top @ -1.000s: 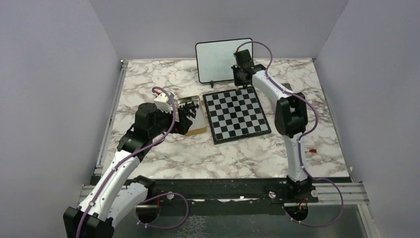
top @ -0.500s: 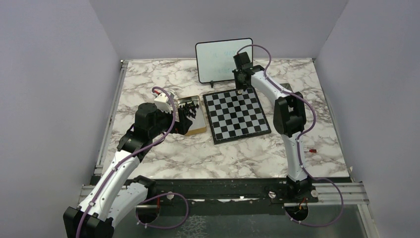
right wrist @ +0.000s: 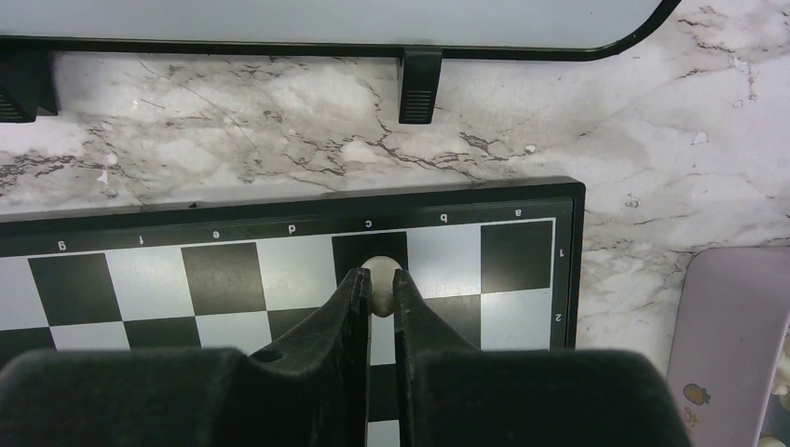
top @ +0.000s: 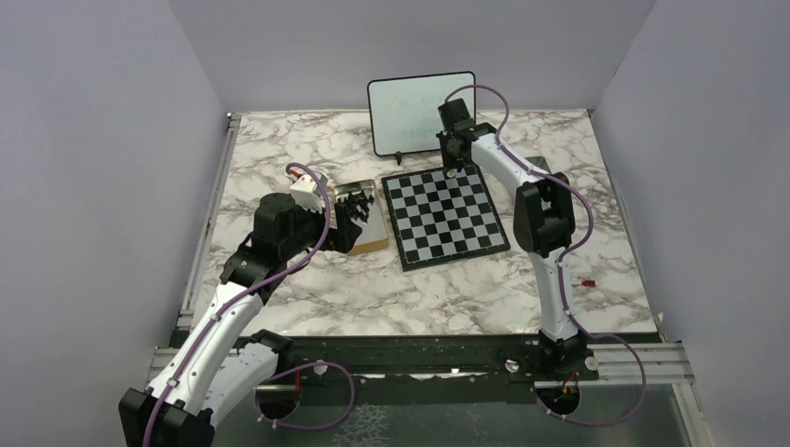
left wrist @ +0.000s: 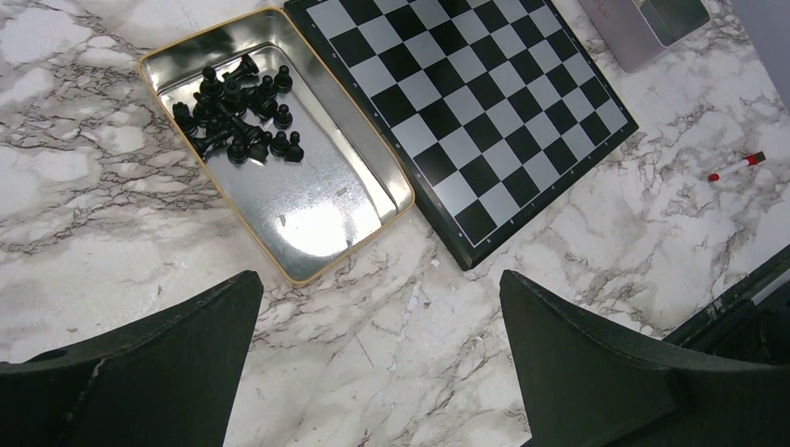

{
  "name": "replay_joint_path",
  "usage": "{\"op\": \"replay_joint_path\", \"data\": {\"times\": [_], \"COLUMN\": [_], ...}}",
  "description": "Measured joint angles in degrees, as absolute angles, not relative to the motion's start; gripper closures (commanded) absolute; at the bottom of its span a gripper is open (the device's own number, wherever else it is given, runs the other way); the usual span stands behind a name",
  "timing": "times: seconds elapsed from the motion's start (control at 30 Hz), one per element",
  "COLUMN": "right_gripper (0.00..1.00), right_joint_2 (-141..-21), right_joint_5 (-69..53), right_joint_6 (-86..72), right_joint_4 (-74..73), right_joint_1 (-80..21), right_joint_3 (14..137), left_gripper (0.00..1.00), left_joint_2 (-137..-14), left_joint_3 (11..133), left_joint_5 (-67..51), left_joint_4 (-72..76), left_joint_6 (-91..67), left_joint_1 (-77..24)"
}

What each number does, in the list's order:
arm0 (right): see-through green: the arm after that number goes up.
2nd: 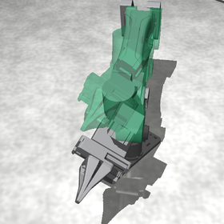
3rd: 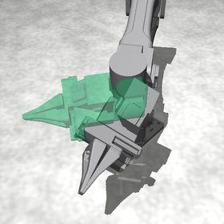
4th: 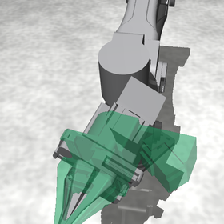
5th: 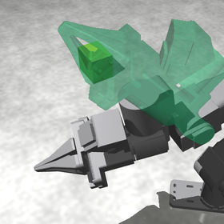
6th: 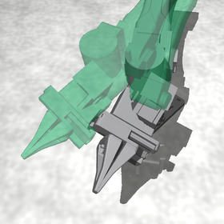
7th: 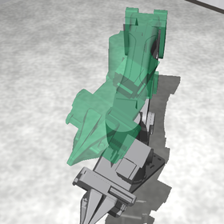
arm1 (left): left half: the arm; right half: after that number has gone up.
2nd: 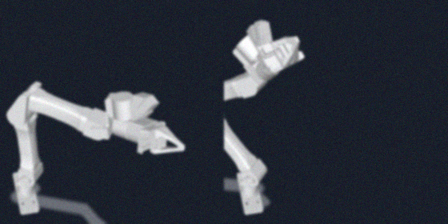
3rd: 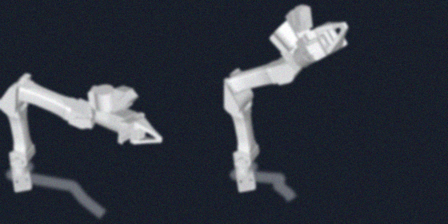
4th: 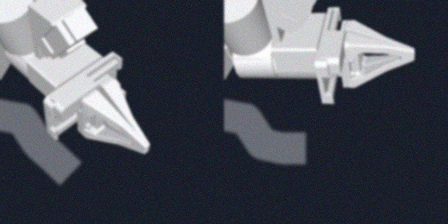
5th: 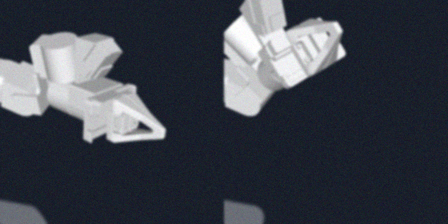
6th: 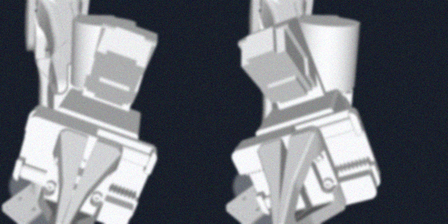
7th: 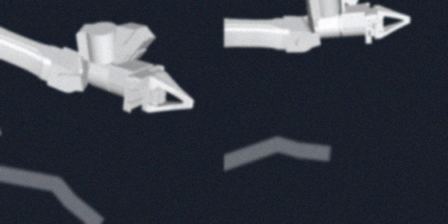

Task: Set up the chess pieces on the board
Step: Place the chess piece on the chessboard.

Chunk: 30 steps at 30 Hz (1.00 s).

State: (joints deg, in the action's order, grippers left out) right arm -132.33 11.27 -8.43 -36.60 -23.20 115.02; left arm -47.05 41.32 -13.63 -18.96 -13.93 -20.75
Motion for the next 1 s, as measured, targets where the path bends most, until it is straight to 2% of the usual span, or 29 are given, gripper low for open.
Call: {"op": "replay_joint_path", "data": {"times": [1.0], "right_gripper": [0.84], "right_joint_2": [-133.08], "right_joint_5": [10.72], "right_joint_6": [-8.54], "right_joint_4": [-36.6], "right_joint_1": [-23.2], "right_joint_3": [116.14], "left_gripper": [0.01], "left_joint_2": [-47.05], "left_joint_3": [41.32], "left_joint_5": [-13.63], "left_joint_4": [-18.96], "left_joint_6": [-13.93], "left_joint_1": [-20.75]}}
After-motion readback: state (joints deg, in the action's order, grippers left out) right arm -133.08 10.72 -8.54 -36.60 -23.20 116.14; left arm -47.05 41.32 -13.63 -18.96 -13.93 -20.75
